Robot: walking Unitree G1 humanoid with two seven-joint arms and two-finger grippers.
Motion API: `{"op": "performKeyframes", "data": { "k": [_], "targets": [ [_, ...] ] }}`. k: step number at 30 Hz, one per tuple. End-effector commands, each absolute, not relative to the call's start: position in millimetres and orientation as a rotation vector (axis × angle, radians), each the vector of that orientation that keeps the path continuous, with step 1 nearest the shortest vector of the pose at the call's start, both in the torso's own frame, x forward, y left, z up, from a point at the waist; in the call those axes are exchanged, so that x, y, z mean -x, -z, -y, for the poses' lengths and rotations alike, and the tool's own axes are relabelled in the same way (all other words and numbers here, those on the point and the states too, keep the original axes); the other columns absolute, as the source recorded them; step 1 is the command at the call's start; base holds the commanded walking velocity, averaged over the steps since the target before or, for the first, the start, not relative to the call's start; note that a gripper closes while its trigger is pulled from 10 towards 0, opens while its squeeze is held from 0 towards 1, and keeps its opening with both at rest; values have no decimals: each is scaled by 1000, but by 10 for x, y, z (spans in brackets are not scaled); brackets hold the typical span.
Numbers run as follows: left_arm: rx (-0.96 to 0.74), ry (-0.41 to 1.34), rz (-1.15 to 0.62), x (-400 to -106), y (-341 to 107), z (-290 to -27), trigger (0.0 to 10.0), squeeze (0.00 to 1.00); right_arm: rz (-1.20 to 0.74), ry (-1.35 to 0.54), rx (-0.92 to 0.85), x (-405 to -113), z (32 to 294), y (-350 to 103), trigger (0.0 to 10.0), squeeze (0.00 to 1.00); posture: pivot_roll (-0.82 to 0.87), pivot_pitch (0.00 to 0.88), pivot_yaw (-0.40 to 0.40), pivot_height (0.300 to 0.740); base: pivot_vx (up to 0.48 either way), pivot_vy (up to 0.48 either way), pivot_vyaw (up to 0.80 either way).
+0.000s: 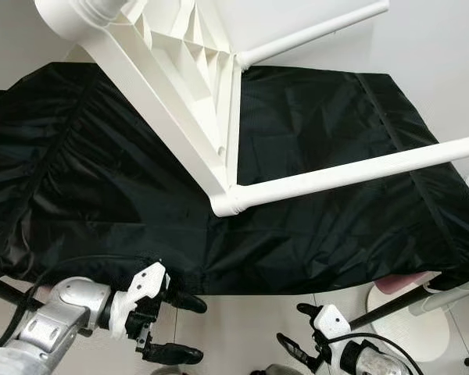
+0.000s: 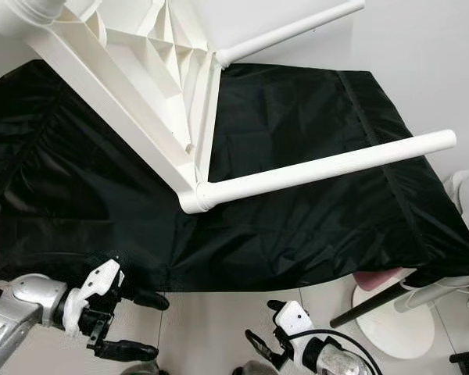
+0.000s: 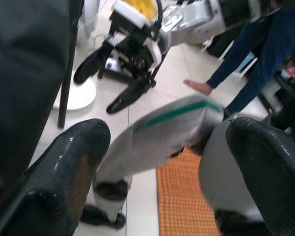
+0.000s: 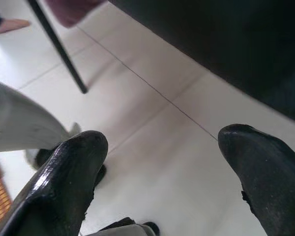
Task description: Building children table
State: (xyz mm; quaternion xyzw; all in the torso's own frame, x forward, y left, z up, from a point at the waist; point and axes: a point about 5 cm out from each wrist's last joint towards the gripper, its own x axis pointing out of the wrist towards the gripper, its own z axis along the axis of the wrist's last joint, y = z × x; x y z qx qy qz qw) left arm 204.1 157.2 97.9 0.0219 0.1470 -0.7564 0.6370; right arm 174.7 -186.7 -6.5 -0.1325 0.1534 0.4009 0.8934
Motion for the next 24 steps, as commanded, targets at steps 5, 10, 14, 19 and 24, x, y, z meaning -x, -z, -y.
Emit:
{"op": "performKeyframes", "data": {
  "k": [5, 10, 14, 19, 24],
  "targets": [
    [36, 1775, -288, -2136, -1175, -1662, 10000, 0, -274, -954, 213, -1713, 1811, -252, 10000, 0, 29, 27, -13, 740, 0, 0, 0],
    [85, 1748, -234, -2162, -1358, -1630, 10000, 0, -217, -1030, 181, -1714, 1756, -561, 10000, 0, 24, 34, -6, 740, 0, 0, 0],
    [104, 1743, -219, -2144, -1419, -1623, 10000, 0, -189, -1059, 179, -1713, 1732, -704, 10000, 0, 24, 36, -8, 740, 0, 0, 0],
    [122, 1756, -199, -2112, -1520, -1620, 10000, 0, -121, -1111, 168, -1717, 1647, -947, 10000, 0, 25, 37, -10, 740, 0, 0, 0],
    [129, 1764, -205, -2087, -1613, -1580, 10000, 0, -66, -1091, 153, -1795, 1595, -1191, 10000, 0, 29, 45, -11, 740, 0, 0, 0]
  ]
}}
